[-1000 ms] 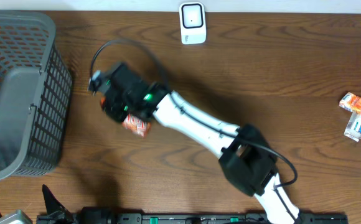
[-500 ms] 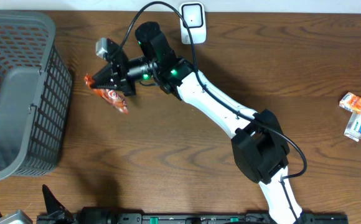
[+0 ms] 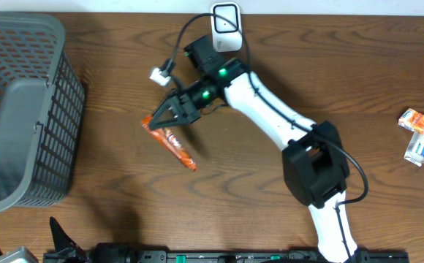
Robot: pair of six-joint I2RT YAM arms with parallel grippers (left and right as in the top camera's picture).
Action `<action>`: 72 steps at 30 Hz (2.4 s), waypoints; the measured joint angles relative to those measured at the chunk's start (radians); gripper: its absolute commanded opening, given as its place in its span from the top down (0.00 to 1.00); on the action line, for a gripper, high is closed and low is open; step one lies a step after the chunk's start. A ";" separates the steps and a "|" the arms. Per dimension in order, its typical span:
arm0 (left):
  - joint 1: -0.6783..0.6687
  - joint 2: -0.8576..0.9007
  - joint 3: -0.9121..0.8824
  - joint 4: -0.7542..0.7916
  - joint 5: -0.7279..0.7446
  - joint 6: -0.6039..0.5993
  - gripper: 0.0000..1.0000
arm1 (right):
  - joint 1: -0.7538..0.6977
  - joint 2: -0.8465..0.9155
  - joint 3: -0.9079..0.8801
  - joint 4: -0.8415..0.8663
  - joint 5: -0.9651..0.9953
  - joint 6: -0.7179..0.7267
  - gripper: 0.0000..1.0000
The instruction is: Scan the item barcode
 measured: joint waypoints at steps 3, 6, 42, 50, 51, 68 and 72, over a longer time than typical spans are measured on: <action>0.000 0.000 0.000 0.000 0.000 0.000 0.07 | -0.039 0.000 -0.034 0.008 -0.007 -0.025 0.91; 0.000 0.000 0.000 0.000 0.000 0.000 0.07 | -0.056 0.000 -0.110 0.034 -0.011 -0.108 0.96; -0.002 0.339 -0.022 0.068 0.436 -0.174 0.07 | -0.096 0.000 -0.365 0.414 -0.019 0.096 0.99; -0.002 0.924 -0.044 0.209 0.784 -0.216 0.21 | -0.115 0.000 -0.365 0.557 -0.020 0.268 0.99; -0.002 0.989 -0.045 0.225 0.833 -0.217 0.21 | -0.115 0.000 -0.365 0.572 -0.019 0.286 0.99; -0.006 1.221 -0.066 0.455 1.193 -0.222 0.16 | -0.275 0.000 -0.365 1.164 -0.026 0.869 0.99; -0.032 1.213 -0.089 0.574 1.203 -0.245 0.15 | -0.301 0.000 -0.365 1.338 -0.028 1.062 0.99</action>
